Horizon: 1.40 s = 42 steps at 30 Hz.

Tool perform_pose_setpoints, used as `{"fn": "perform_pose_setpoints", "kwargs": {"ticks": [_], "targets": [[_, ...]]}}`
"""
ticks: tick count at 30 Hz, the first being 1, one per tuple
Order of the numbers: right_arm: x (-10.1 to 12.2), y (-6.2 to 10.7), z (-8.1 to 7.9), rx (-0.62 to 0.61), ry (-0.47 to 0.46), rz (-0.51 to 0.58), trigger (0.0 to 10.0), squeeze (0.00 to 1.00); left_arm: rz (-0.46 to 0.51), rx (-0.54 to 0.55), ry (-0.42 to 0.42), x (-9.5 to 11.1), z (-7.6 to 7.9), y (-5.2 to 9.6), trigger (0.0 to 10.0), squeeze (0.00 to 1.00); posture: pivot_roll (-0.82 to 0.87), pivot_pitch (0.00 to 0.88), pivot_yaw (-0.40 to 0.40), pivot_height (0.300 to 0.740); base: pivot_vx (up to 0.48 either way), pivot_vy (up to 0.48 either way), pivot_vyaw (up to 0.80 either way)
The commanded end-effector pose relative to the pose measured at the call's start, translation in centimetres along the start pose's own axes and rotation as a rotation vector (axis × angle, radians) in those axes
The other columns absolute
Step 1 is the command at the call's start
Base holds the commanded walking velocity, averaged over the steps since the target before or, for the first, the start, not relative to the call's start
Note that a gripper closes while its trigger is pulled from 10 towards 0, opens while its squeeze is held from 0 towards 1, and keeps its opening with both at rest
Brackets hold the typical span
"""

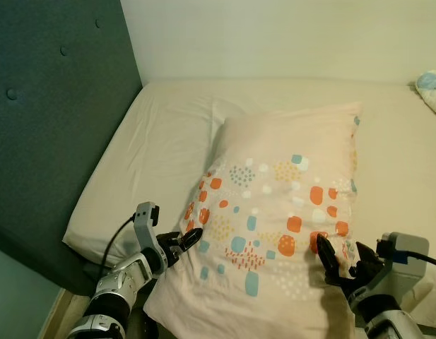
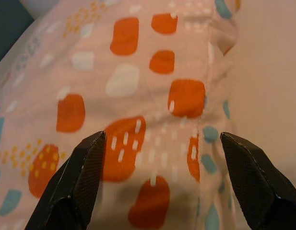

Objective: Clean up the room

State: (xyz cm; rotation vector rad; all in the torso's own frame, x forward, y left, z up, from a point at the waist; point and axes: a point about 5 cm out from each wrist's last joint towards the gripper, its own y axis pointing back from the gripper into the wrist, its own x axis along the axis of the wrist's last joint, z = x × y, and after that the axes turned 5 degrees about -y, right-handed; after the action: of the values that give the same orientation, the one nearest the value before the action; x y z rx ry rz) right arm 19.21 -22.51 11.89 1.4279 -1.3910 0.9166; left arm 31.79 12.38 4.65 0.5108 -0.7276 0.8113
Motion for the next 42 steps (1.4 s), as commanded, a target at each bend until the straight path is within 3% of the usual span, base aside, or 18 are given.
{"fn": "perform_pose_setpoints", "kwargs": {"ticks": [1, 4, 8, 13, 17, 22, 23, 24, 25, 36, 37, 38, 39, 40, 42], "targets": [[-0.3, 0.4, 0.4, -0.016, -0.031, 0.009, 10.0, 1.0, 0.001, -0.061, 0.059, -0.6, 0.7, -0.2, 10.0, 1.0, -0.17, 0.193, 0.022, 0.574, 0.0, 0.0, 0.0], [-0.3, 0.4, 0.6, -0.008, -0.037, 0.013, 10.0, 1.0, 0.0, -0.067, 0.063, -0.6, 0.7, -0.3, 10.0, 1.0, -0.17, 0.193, 0.022, 0.574, 0.0, 0.0, 0.0], [-0.2, 1.0, 0.7, 0.0, -0.03, 0.023, 10.0, 1.0, -0.062, -0.189, -0.001, -2.5, 3.1, -1.4, 10.0, 1.0, -0.18, 0.204, 0.023, 0.574, 0.0, 0.0, 0.0], [-0.3, 1.4, 0.9, 0.004, -0.019, 0.018, 10.0, 1.0, -0.062, -0.249, 0.053, -2.5, 4.0, -1.7, 10.0, 1.0, -0.18, 0.21, 0.022, 0.574, 0.0, 0.0, 0.0], [0.0, 1.5, 1.8, -0.056, -0.021, 0.037, 10.0, 1.0, -0.041, -0.288, 0.153, -1.8, 4.2, -1.5, 10.0, 1.0, -0.18, 0.212, 0.024, 0.574, 0.0, 0.0, 0.0], [0.3, 1.5, 3.3, -0.159, -0.021, 0.065, 10.0, 1.0, -0.016, -0.266, 0.16, -1.5, 3.8, -1.4, 10.0, 1.0, -0.18, 0.212, 0.024, 0.574, 0.0, 0.0, 0.0], [0.4, 1.6, 3.7, -0.19, -0.015, 0.073, 10.0, 1.0, -0.002, -0.254, 0.156, -1.3, 3.8, -1.4, 10.0, 0.31, -0.18, 0.218, 0.024, 0.574, 0.0, 0.0, 0.0], [0.4, 1.6, 3.7, -0.19, -0.015, 0.073, 10.0, 1.0, -0.002, -0.254, 0.156, -1.3, 3.8, -1.4, 10.0, 0.31, -0.18, 0.218, 0.024, 0.574, 0.0, 0.0, 0.0], [0.5, 1.7, 3.9, -0.211, -0.008, 0.079, 10.0, 1.0, 0.013, -0.249, 0.171, -1.0, 3.8, -1.5, 10.0, 0.0, -0.18, 0.219, 0.025, 0.574, 0.0, 0.0, 0.0], [0.9, 1.3, 3.5, -0.221, 0.005, 0.096, 10.0, 1.0, -0.099, -0.326, -0.05, -3.0, 6.0, -1.8, 10.0, 0.0, -0.17, 0.219, 0.03, 0.574, 0.0, 0.0, 0.0], [0.8, 1.2, 3.4, -0.222, 0.01, 0.095, 10.0, 0.96, -0.099, -0.328, -0.059, -3.3, 6.3, -1.9, 10.0, 0.0, -0.17, 0.218, 0.029, 0.574, 0.0, 0.0, 0.0], [0.8, 1.2, 3.4, -0.222, 0.011, 0.094, 10.0, 0.84, -0.1, -0.323, -0.068, -3.4, 6.4, -2.0, 10.0, 0.0, -0.17, 0.218, 0.029, 0.574, 0.0, 0.0, 0.0], [0.8, 1.2, 3.4, -0.222, 0.011, 0.094, 10.0, 0.84, -0.1, -0.323, -0.068, -3.4, 6.4, -2.0, 10.0, 0.0, -0.17, 0.218, 0.029, 0.574, 0.0, 0.0, 0.0], [0.8, 1.1, 3.3, -0.22, 0.013, 0.093, 10.0, 0.71, -0.109, -0.309, -0.084, -3.7, 6.6, -2.2, 10.0, 0.0, -0.17, 0.218, 0.029, 0.574, 0.0, 0.0, 0.0], [0.8, 0.9, 3.1, -0.219, 0.013, 0.093, 10.0, 0.67, -0.114, -0.282, -0.097, -4.1, 6.8, -2.4, 10.0, 0.0, -0.17, 0.218, 0.029, 0.574, 0.0, 0.0, 0.0]]}}
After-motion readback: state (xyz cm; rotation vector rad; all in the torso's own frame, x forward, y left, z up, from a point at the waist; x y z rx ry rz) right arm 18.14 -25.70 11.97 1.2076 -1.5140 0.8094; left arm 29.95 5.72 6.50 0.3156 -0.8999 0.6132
